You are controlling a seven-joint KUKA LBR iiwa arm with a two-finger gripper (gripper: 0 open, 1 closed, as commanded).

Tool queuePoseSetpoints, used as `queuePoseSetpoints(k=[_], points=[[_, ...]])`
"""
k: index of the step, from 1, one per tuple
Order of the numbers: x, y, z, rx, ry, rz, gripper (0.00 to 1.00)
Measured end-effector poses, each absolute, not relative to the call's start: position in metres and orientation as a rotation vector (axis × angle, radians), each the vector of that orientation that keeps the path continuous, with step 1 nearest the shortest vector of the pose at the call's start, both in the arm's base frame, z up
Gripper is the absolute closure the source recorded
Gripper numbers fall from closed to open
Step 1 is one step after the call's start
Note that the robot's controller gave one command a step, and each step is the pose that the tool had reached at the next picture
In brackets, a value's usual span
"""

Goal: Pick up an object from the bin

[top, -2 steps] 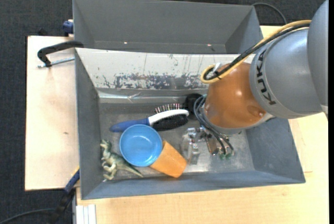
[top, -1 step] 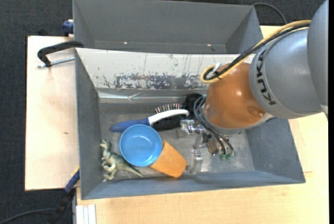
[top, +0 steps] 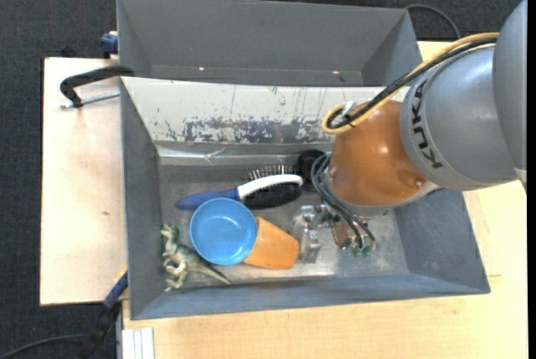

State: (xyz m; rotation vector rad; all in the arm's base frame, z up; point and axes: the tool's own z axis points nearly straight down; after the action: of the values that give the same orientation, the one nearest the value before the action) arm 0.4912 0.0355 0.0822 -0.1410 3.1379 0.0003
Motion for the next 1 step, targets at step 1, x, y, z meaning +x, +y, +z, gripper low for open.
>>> queuePoseSetpoints(k=[1], points=[[0.4913,0.0358,0.0823,-0.141,3.138,0.001,0.00]])
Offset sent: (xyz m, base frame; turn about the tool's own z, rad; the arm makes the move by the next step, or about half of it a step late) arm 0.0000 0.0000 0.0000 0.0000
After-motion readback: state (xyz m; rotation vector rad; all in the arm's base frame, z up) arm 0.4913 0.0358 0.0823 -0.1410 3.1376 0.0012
